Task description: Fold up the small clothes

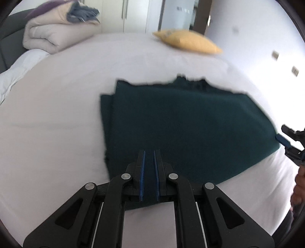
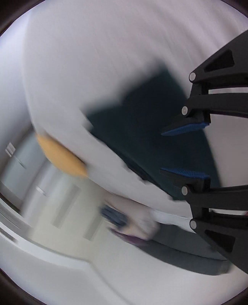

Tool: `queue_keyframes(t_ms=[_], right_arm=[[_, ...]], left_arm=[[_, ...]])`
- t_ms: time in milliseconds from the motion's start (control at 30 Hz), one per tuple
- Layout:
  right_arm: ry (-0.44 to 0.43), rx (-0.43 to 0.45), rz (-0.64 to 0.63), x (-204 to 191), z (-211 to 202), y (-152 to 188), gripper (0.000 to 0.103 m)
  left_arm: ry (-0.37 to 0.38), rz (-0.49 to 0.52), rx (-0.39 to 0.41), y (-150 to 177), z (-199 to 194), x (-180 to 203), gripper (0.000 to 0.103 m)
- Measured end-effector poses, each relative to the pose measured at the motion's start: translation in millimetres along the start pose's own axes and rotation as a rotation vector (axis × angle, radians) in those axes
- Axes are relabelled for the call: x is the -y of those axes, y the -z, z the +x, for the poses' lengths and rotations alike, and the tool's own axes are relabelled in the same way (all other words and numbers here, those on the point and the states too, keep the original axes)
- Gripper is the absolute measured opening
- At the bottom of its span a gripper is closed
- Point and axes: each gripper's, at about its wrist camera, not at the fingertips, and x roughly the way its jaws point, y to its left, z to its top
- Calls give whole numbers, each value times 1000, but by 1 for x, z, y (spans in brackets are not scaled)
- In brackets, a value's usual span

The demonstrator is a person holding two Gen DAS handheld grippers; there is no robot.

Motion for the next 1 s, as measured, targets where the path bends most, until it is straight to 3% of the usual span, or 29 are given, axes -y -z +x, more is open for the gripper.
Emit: queue_keyframes(t_ms=[100,167,267,367,567,700,800,1000], right_arm=[[-22,-122,-76,-33,54,22,40],[-12,-205,-106,-43,85,33,43],[53,-237,-101,-31,94,40,43],[30,-206,-23,-6,90,34,37],[153,-36,72,33,26,17,38],[256,98,94,35,-23,11,55],[245,103,66,23,-33,17,58],[202,43,-17,-17,-8,36,58]], left_arm=[[-29,-4,-123,6,38,3,8],[-28,7,-99,8,46,9,8],[-22,10,-95,8,46,9,8],[-8,3,-94,7,46,8,8],[-1,-2,-82,13,43,4,8],[-3,2,-78,17,39,2,8],[1,-1,-76,17,39,2,8],[6,-13,-70,17,31,-1,8]])
